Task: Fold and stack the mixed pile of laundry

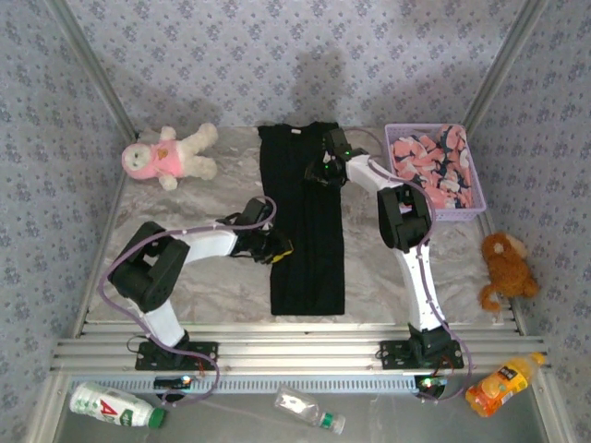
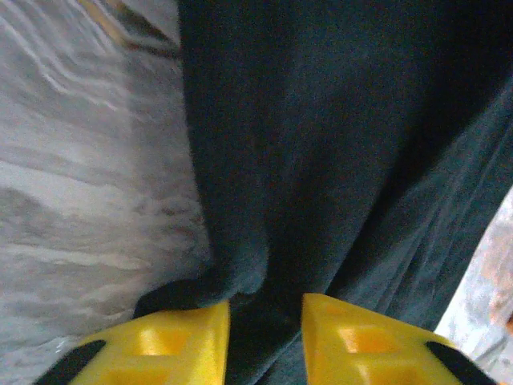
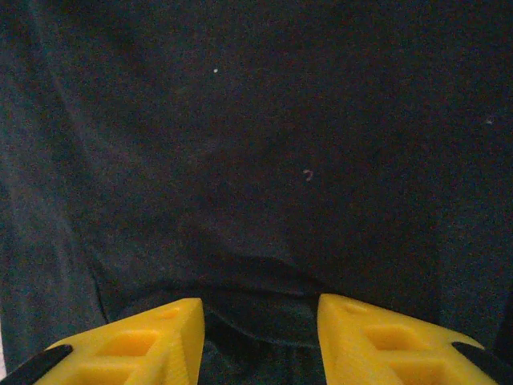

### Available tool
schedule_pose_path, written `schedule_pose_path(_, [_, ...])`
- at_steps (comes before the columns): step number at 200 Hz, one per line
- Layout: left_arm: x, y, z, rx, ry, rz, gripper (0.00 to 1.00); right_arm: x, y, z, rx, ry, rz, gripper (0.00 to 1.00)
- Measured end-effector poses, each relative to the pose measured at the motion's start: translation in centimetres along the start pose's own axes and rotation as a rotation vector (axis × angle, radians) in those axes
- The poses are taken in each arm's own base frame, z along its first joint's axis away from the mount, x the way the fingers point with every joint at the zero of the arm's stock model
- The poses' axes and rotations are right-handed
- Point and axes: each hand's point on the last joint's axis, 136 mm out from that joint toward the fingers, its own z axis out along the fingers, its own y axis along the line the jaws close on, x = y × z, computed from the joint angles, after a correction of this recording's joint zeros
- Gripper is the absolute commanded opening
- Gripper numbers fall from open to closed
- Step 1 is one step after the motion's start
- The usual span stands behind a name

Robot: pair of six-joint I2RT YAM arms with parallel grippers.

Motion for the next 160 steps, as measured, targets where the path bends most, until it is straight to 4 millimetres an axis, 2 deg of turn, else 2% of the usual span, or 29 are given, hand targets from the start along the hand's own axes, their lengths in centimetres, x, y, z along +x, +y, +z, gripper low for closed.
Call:
schedule_pose_path(25, [-3.0,-1.4,-1.8,-0.025,-0.083,0.060,0.38,0.7,-0.3,-1.3,-0.004,0.012,-0.018,0.46])
schedule_pose_path(64, [-11.2,-5.6,-6.0,0.050,-0.279,0.130,0.34,2.7,0.2,-6.6,-0.018,0.000,-0.077,0.45])
schedule_pose_path(83, [-15.3,-7.4,-6.6,0.096,-0.343,0.144,0.32,3.9,0.6,-8.6,-0.039,-0.012,-0.110,0.44])
schedule_pose_path(96, [-17.5,-8.0,-6.1,0.121,-0.362,0.149,0.31,4.9,0.7,-9.0,-0.054,-0.007,-0.129,0.43])
schedule_pose_path(112, [-19.5,-8.0,-4.6,0.137,-0.359,0.148,0.31,5.9,0.5,-8.5,-0.065,0.013,-0.142,0.43])
schedule_pose_path(129, [-20.6,-7.8,-2.6,0.146,-0.331,0.145,0.31,7.1,-0.2,-7.6,-0.066,0.044,-0.150,0.43])
schedule_pose_path(160, [-21.7,-7.7,0.5,0.161,-0.285,0.142,0.31,7.9,-0.6,-5.9,-0.083,0.070,-0.163,0.45])
